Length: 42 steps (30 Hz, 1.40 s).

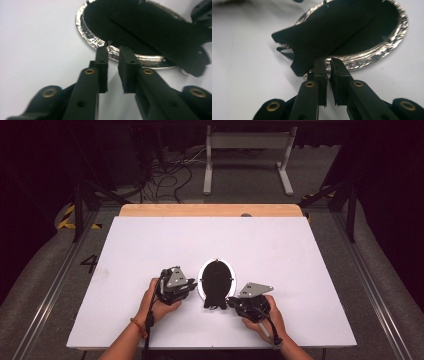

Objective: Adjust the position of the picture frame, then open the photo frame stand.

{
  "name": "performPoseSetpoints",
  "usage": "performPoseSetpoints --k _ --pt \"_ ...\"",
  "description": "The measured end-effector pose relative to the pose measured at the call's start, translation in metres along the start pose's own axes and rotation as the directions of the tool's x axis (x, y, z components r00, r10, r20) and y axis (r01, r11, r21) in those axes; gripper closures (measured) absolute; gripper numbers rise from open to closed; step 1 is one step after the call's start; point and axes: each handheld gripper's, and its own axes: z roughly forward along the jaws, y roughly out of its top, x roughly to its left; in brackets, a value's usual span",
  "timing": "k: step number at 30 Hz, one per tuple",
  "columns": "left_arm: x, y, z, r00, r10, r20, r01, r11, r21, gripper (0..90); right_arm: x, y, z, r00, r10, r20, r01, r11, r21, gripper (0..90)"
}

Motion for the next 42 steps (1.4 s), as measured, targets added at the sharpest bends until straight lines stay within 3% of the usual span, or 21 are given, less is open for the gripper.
performPoseSetpoints --k 3,5,9,13,14,17,19,22,26,29,31,34,42 --pt "0.002 -0.005 -0.02 1.0 -0.004 -0.005 0.004 0.9989 -0.046 69.5 -0.004 0.004 -0.007 0.9999 0.012 0.0 -0.012 1.0 -0.015 81.6" --pt "0.002 -0.01 -0.032 0.9997 -0.023 -0.012 0.022 0.998 -0.06 63.9 -0.004 0.005 -0.01 0.9998 -0.013 -0.017 0.013 1.0 -0.012 77.9" --pt "0.0 -0.026 -0.048 0.9982 -0.025 -0.055 0.024 0.9995 -0.021 50.2 -0.007 0.006 -0.012 0.9987 -0.03 -0.041 0.03 1.0 0.003 74.6" --pt "0.0 -0.042 -0.061 0.9963 -0.058 -0.064 0.058 0.9983 -0.006 39.3 -0.01 0.002 -0.017 0.9982 -0.028 -0.054 0.029 0.999 0.015 72.7" --pt "-0.001 -0.047 -0.066 0.9954 -0.066 -0.069 0.066 0.9978 -0.01 39.3 -0.012 0.0 -0.019 0.997 -0.017 -0.075 0.018 1.0 0.007 71.7" --pt "-0.003 -0.06 -0.078 0.9927 -0.095 -0.075 0.093 0.995 -0.038 38.1 -0.012 -0.002 -0.021 0.9965 -0.006 -0.083 0.005 1.0 -0.008 70.2" --pt "-0.003 -0.062 -0.083 0.9951 -0.083 -0.055 0.081 0.9962 -0.033 38.8 -0.009 -0.001 -0.02 0.9966 -0.02 -0.08 0.019 1.0 -0.007 68.9" --pt "-0.004 -0.063 -0.085 0.994 -0.078 -0.077 0.074 0.9962 -0.046 39.8 -0.005 0.001 -0.019 0.9945 -0.029 -0.101 0.028 1.0 -0.009 67.4" --pt "0.0 -0.068 -0.084 0.991 -0.092 -0.097 0.091 0.9957 -0.019 39.6 -0.002 0.003 -0.016 0.9934 -0.048 -0.104 0.048 0.999 -0.002 64.6" --pt "0.003 -0.072 -0.084 0.9834 -0.149 -0.103 0.148 0.9888 -0.019 37.7 -0.001 0.004 -0.016 0.9928 -0.058 -0.105 0.059 0.998 0.0 63.8" --pt "0.002 -0.072 -0.083 0.9801 -0.144 -0.137 0.146 0.9893 0.005 36.6 0.0 0.004 -0.016 0.9927 -0.058 -0.106 0.059 0.998 0.006 63.8" --pt "0.003 -0.072 -0.084 0.9766 -0.138 -0.165 0.14 0.9901 0.001 32.9 0.001 0.002 -0.015 0.9916 -0.058 -0.116 0.06 0.998 0.012 64.0" --pt "0.003 -0.073 -0.085 0.9775 -0.14 -0.158 0.141 0.99 -0.006 31.2 0.006 0.003 -0.013 0.9888 -0.087 -0.121 0.09 0.996 0.026 65.2"
